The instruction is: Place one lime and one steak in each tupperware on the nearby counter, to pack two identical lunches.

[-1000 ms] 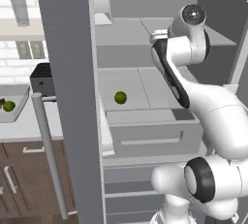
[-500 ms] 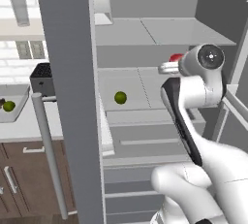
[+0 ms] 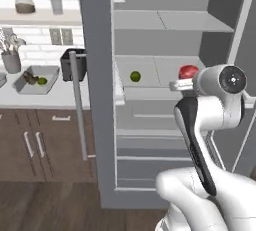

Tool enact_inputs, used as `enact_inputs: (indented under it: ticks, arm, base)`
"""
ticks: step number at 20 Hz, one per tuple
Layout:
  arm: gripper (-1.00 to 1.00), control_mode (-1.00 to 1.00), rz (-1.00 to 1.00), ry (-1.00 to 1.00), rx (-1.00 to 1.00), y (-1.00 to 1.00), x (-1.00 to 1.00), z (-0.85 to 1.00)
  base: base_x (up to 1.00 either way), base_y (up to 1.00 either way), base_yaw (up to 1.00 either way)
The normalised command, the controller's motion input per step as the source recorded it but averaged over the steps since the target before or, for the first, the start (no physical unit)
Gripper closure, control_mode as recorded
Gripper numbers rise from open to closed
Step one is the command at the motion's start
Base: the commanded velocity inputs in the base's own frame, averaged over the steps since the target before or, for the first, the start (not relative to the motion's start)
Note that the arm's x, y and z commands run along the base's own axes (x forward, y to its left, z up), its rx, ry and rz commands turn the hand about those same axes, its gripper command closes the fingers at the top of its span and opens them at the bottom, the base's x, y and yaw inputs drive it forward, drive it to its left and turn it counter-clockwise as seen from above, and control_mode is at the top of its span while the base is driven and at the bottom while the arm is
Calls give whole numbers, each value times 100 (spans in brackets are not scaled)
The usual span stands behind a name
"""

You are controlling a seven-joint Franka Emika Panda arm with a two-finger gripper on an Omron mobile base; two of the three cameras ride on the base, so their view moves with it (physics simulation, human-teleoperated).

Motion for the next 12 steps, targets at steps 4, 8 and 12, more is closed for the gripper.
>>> enact_inputs:
  ticks: [4, 8, 12]
  arm:
    - [100, 100, 0, 0, 0, 0, 0, 0]
    - [100, 100, 0, 0, 0, 0, 0, 0]
    - [100, 100, 0, 0, 0, 0, 0, 0]
  base:
    - [-100, 41, 47]
    - [-90, 53, 65]
    - [-31, 78, 76]
